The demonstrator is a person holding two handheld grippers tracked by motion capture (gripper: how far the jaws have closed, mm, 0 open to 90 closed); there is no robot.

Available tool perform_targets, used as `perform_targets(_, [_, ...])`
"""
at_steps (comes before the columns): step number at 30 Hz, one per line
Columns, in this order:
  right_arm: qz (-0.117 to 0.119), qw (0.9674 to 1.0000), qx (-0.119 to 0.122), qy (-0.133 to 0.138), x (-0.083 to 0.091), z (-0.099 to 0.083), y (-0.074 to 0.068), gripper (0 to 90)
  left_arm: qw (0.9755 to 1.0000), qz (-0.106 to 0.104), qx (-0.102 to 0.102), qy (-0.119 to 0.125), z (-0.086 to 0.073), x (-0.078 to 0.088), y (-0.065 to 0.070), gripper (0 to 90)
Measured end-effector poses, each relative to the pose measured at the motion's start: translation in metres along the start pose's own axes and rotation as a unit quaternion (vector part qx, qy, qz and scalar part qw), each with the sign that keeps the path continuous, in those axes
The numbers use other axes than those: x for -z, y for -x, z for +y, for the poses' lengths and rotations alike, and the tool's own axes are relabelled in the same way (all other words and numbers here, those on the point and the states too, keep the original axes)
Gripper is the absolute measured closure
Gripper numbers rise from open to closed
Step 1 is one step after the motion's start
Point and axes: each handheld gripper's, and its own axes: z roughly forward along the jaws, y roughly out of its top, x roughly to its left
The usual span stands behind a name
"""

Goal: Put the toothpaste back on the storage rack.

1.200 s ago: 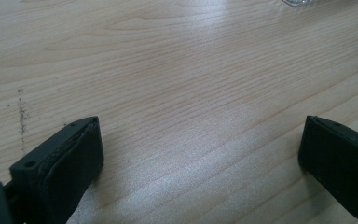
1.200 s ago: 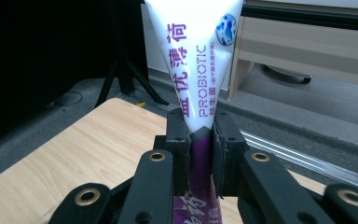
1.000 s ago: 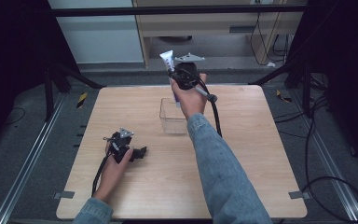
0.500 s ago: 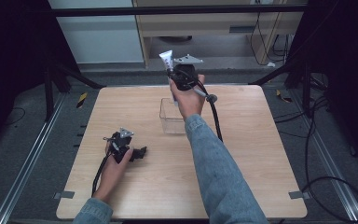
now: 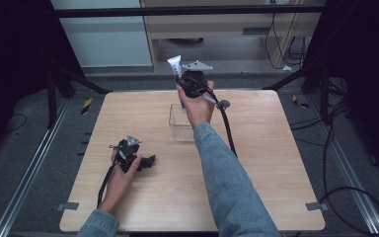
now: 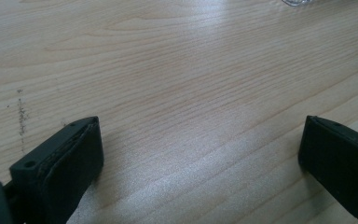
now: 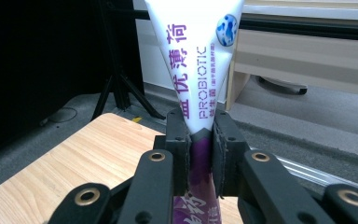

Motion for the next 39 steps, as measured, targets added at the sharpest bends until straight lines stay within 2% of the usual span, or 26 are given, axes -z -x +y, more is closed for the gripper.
perform_targets(23, [0.004, 1.0000, 0.001, -0.001, -0.005, -0.013, -0.002, 78.9, 1.0000, 0.000, -0.001, 0.000, 0.000, 0.000, 0.000, 0.0])
perform_targets(39, [0.012, 0.9998, 0.006, -0.015, -0.005, -0.031, -0.007, 78.8, 1.0000, 0.000, 0.000, 0.000, 0.000, 0.000, 0.000, 0.0])
